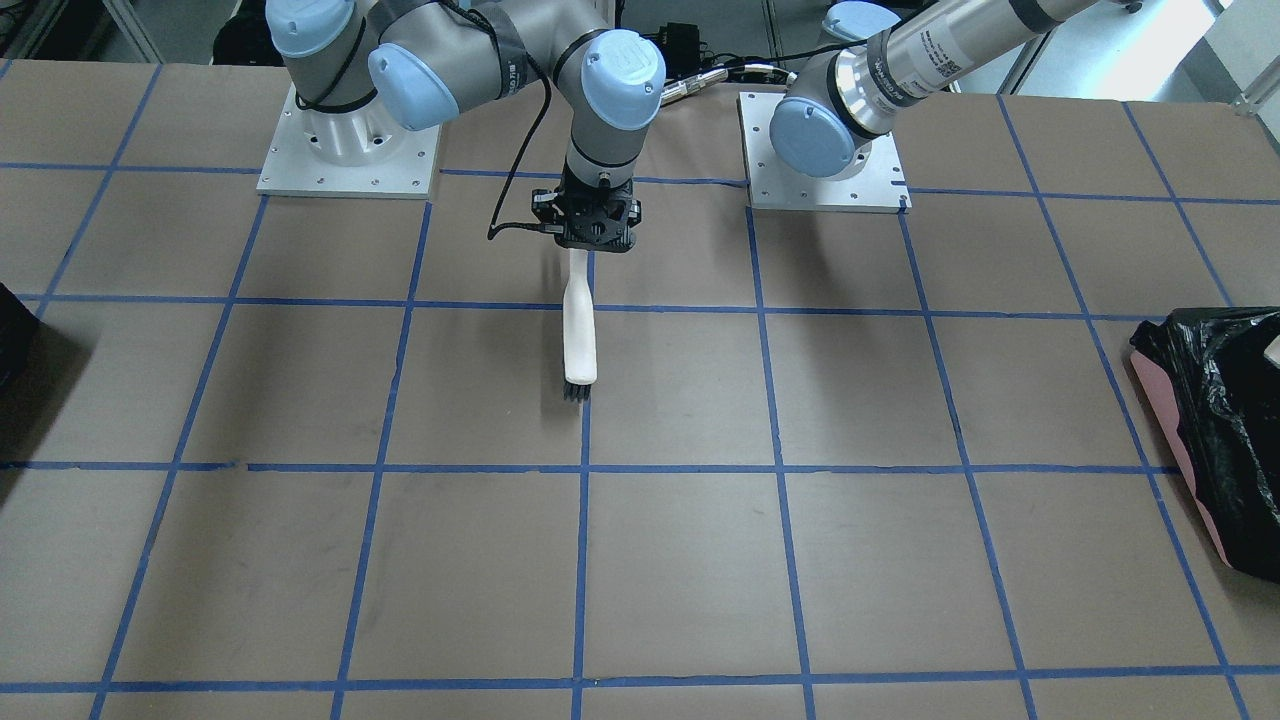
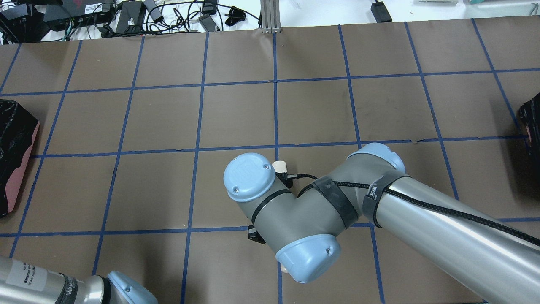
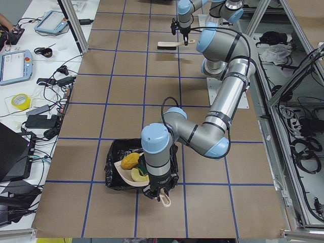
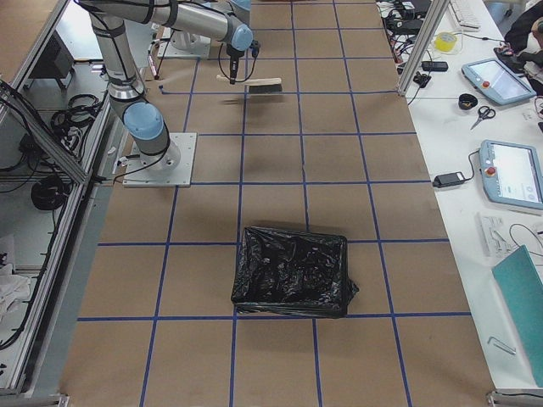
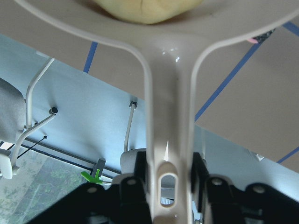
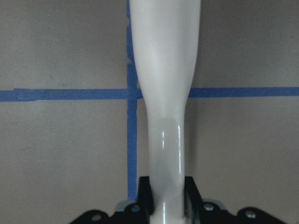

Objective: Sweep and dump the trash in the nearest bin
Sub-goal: 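Tip dustpan over dark bin with left gripper while right gripper holds brush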

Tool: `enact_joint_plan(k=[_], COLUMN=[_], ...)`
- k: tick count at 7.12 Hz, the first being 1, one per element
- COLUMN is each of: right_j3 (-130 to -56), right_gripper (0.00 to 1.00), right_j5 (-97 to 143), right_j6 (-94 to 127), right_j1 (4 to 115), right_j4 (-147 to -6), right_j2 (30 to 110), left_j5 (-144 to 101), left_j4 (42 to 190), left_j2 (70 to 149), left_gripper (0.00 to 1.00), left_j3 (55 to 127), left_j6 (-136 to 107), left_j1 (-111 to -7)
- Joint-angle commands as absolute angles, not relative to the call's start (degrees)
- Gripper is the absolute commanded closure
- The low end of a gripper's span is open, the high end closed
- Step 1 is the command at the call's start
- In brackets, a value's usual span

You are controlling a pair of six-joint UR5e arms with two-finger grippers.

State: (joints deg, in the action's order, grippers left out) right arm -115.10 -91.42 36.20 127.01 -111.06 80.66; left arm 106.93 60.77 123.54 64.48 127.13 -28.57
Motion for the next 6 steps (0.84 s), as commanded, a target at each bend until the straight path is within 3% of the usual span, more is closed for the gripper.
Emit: enact_joint_plan(k=[1,6], right_j3=[-114.8,-115.1], right_gripper=[1.0,1.0], right_j5=[-91.1,-91.8], right_j6=[36.9,36.5], right_j1=[129.5,129.9], right_j4=[-112.8,-112.8], right_j2=[79.1,78.3], left_j5=[110.4,116.3], left_j4=[48.2,39.4], left_j2=[122.1,120.5], left_gripper=[1.0,1.0], left_j3=[71.4,72.9], left_j6=[134.3,144.3], left_j1=[-29.1,-33.0])
